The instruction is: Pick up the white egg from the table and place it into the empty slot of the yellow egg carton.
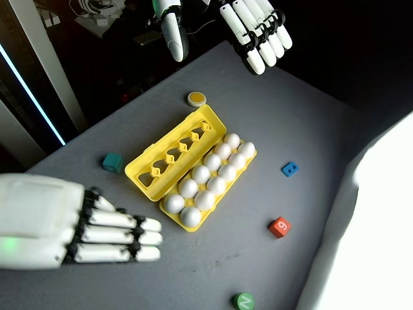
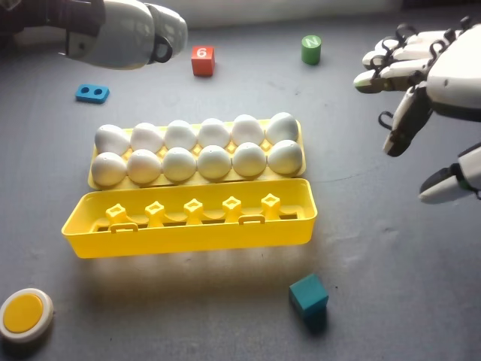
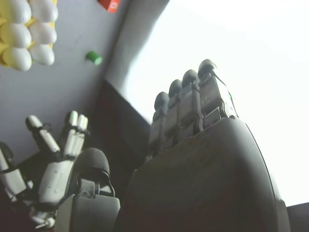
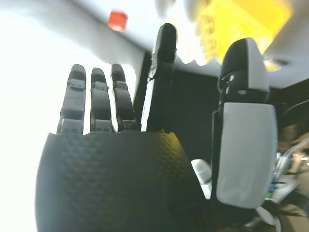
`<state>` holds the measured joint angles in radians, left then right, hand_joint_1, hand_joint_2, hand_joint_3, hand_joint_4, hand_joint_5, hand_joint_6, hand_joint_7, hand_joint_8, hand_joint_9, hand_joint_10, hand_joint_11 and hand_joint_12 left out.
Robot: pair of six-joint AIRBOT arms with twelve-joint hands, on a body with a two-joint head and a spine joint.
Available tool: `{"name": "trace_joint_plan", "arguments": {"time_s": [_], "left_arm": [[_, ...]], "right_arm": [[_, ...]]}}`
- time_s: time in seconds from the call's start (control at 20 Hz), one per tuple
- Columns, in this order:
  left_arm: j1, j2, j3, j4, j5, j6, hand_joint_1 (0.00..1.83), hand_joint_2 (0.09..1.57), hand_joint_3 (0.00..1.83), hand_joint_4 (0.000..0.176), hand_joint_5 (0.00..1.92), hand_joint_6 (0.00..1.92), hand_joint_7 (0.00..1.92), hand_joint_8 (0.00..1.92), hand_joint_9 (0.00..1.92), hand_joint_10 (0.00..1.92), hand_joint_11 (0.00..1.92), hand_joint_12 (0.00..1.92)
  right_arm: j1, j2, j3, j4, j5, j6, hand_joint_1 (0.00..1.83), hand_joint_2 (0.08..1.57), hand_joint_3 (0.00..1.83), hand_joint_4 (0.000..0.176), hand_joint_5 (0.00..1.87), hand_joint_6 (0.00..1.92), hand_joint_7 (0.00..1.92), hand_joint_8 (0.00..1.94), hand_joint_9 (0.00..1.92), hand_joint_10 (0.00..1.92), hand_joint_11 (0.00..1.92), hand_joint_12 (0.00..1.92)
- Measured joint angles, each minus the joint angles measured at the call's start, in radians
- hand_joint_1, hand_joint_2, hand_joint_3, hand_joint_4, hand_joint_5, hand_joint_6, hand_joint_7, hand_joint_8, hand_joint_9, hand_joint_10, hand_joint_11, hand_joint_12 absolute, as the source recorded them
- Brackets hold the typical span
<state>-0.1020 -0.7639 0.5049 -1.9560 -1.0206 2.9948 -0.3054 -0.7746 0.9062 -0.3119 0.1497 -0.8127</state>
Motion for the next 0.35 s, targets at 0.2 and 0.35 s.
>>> {"name": "trace_joint_plan", "arguments": {"time_s": [0.2, 0.35], "left_arm": [[0.000, 0.000, 0.000, 0.001, -0.002, 0.000, 0.00, 1.26, 0.00, 0.000, 0.10, 0.01, 0.08, 0.01, 0.04, 0.01, 0.01, 0.00], [0.000, 0.000, 0.000, 0.001, -0.001, 0.000, 0.00, 1.26, 0.00, 0.000, 0.08, 0.00, 0.07, 0.00, 0.03, 0.00, 0.00, 0.00]], "right_arm": [[0.023, 0.093, -0.047, 0.002, -0.019, 0.095, 0.74, 0.92, 0.00, 0.094, 0.96, 0.00, 0.19, 0.01, 0.08, 0.01, 0.00, 0.00], [0.022, 0.144, -0.070, 0.002, -0.058, 0.109, 0.76, 0.93, 0.01, 0.083, 0.88, 0.00, 0.17, 0.00, 0.09, 0.01, 0.00, 0.00]]}}
